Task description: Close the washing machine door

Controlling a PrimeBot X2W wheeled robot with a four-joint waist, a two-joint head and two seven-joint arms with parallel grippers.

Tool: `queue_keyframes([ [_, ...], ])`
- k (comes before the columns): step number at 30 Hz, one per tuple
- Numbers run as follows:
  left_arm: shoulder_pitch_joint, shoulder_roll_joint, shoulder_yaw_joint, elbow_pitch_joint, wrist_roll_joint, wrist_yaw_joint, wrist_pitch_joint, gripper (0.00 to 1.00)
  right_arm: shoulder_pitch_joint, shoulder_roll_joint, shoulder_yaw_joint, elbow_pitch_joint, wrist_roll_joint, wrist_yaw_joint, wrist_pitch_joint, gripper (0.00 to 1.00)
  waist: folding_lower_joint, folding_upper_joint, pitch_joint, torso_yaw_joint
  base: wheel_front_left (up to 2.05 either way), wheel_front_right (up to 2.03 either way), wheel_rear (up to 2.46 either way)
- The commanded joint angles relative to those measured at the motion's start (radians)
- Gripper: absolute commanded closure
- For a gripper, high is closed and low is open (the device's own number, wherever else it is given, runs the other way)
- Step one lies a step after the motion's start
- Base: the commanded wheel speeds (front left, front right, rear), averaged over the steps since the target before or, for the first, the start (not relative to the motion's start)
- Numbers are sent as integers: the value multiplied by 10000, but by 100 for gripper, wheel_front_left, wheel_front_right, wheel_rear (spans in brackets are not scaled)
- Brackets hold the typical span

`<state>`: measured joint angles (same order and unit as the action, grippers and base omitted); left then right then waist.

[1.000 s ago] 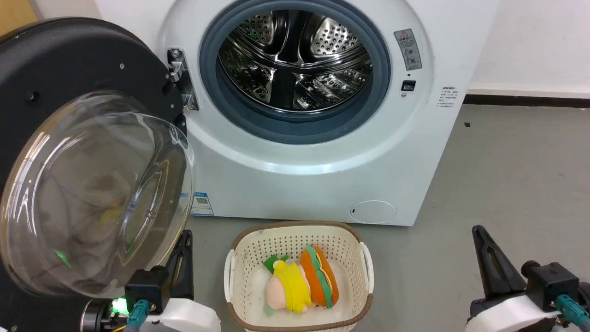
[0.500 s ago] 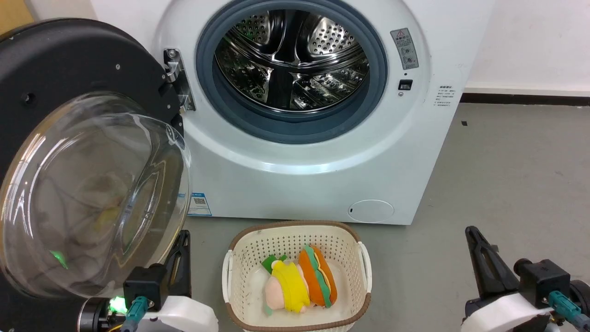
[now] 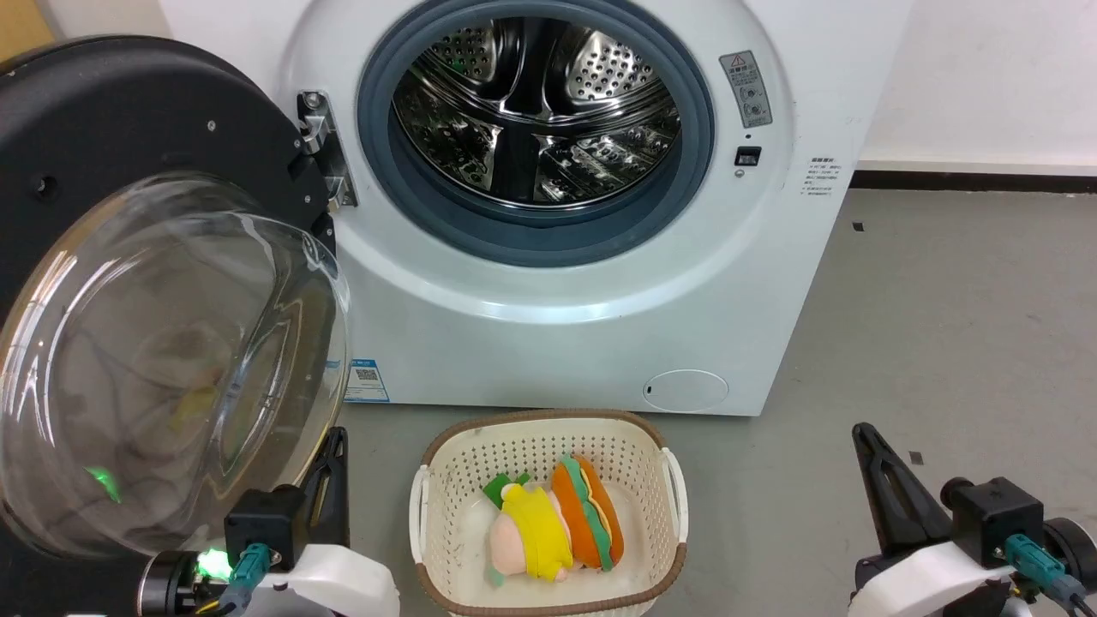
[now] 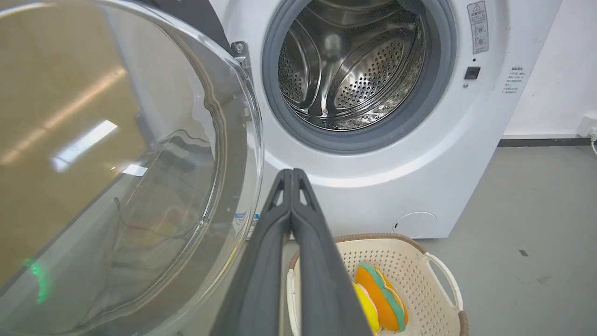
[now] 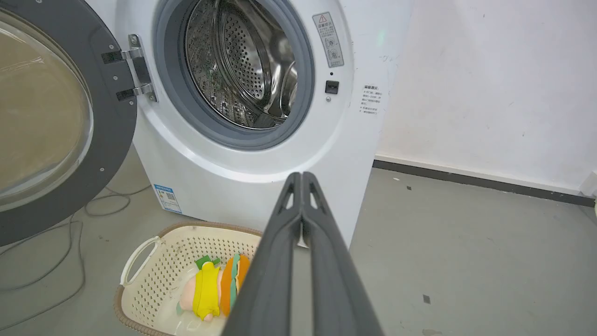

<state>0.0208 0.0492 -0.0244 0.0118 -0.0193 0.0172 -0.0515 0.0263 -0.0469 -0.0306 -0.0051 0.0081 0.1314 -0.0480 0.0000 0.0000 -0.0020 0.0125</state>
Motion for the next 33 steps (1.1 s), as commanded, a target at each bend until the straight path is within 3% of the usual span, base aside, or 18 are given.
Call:
queue_keyframes([
  [1,-142,8,45,-59,88,-40,80,100,-176,-28,52,30,-66,-6,56,100,0,0,2,-10,0,0,0],
  [9,-9,0,79,-29,75,-23,165,100,-4,0,91,10,8,2,141,100,0,0,8,-47,0,0,0],
  [10,-8,0,69,-23,75,-22,164,0,4,0,88,12,9,2,141,0,0,0,9,-49,0,0,0],
  [11,-7,0,68,-23,74,-22,164,100,4,0,81,13,13,2,143,100,0,0,10,-49,0,0,0],
  [12,-15,-2,66,-22,69,-13,152,0,-2,0,68,15,31,2,131,0,0,0,12,-50,0,0,0],
  [26,-152,18,3,-128,61,129,-101,0,-96,-4,-116,105,608,1,-124,0,0,0,39,-29,0,0,0],
  [27,-169,24,-1,-157,70,138,-120,7,-100,-4,-126,108,645,1,-142,0,0,0,39,-23,0,0,0],
  [28,-186,30,-7,-187,78,148,-138,71,-102,-4,-135,111,679,1,-161,0,0,0,40,-15,0,0,0],
  [29,-202,40,-15,-214,88,157,-156,100,-105,-5,-148,114,714,1,-179,0,0,0,42,-6,0,0,0],
  [33,-277,88,-46,-344,127,207,-229,100,-118,-6,-209,146,871,0,-252,0,0,0,45,34,0,0,0],
])
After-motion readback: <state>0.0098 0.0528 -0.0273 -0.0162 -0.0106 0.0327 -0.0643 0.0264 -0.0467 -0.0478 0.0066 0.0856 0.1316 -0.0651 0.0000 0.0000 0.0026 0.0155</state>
